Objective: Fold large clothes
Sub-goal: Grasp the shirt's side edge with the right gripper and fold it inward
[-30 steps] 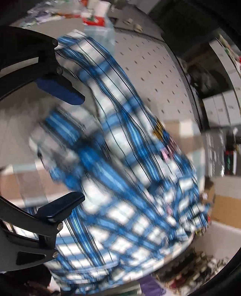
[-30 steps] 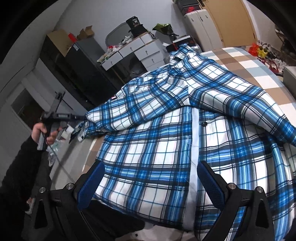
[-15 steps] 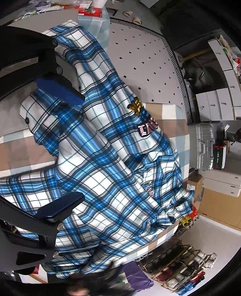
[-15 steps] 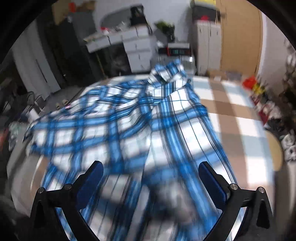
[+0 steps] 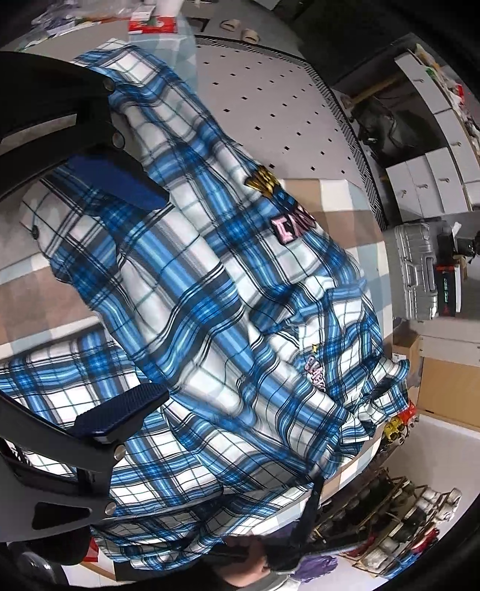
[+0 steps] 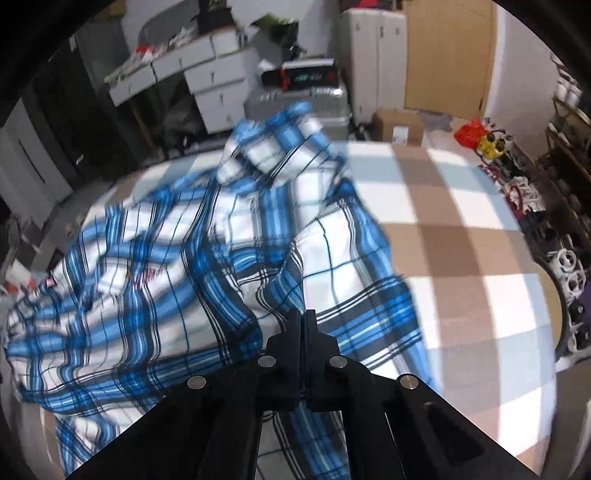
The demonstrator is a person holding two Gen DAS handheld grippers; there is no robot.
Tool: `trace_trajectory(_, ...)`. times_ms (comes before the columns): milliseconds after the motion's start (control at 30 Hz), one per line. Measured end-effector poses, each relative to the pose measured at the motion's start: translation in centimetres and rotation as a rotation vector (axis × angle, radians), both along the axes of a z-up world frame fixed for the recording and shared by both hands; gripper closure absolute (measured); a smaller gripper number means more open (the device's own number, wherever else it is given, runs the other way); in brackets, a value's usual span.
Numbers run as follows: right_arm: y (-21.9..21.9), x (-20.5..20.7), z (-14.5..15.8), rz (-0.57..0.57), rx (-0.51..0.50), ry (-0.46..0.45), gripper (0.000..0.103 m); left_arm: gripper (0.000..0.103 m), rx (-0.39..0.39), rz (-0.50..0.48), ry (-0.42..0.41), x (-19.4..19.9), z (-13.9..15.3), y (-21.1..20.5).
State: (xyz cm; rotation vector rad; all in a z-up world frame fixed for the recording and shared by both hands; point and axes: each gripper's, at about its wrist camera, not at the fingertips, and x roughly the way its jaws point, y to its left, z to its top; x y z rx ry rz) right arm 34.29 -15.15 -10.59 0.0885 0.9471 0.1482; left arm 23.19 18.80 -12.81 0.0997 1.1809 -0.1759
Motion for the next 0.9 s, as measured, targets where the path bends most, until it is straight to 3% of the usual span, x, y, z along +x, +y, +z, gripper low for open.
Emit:
trace_trajectory(267,-5.3,2.3,3.9,-0.156,-0.061,-0.118,0.102,0.01,-0.004,0.004,-0.008,1.3,-0.4,-1.5)
trace_trajectory(433,-8.4,3.9,5.2,-0.307,-0.225,-0.168,0.103,0.01,-0.007,-0.011,-0.01,2.2,-0.9,-3.3)
trace_trajectory(500,-10.1,4.3,4.7,-0.303,-0.122,-0.124,0.099,0.01,-0.013,-0.032,0.0,2.6,-1.1,-4.3)
trace_trajectory(567,-10.9,4.0,4.0,-0.256,0.022,-0.075,0.084,0.01,0.005,-0.066,0.008,2.9,-1.6,-5.2)
trace_trajectory(600,-10.8,3.1,3.6,-0.196,0.099,-0.052,0.051,0.01,0.027,-0.077,0.012,3.1,-1.9,-5.6)
trace_trajectory(633,-10.2,1.9,3.4,-0.138,0.129,-0.037,0.026,0.01,0.057,-0.095,0.017,3.4,-2.3,-6.0)
trace_trajectory(733,-8.4,-2.3,2.7,0.005,0.052,-0.027,0.021,0.01,0.069,-0.085,0.037,4.5,-3.4,-5.6)
trace_trajectory(833,-6.6,-6.3,0.4,0.122,-0.004,0.063,0.02,0.01,-0.016,-0.06,0.16,5.4,-5.4,-4.6)
trace_trajectory(900,-5.3,-7.4,-2.0,0.151,-0.104,0.137,0.02,0.011,-0.018,-0.042,0.191,5.4,-6.5,-4.5)
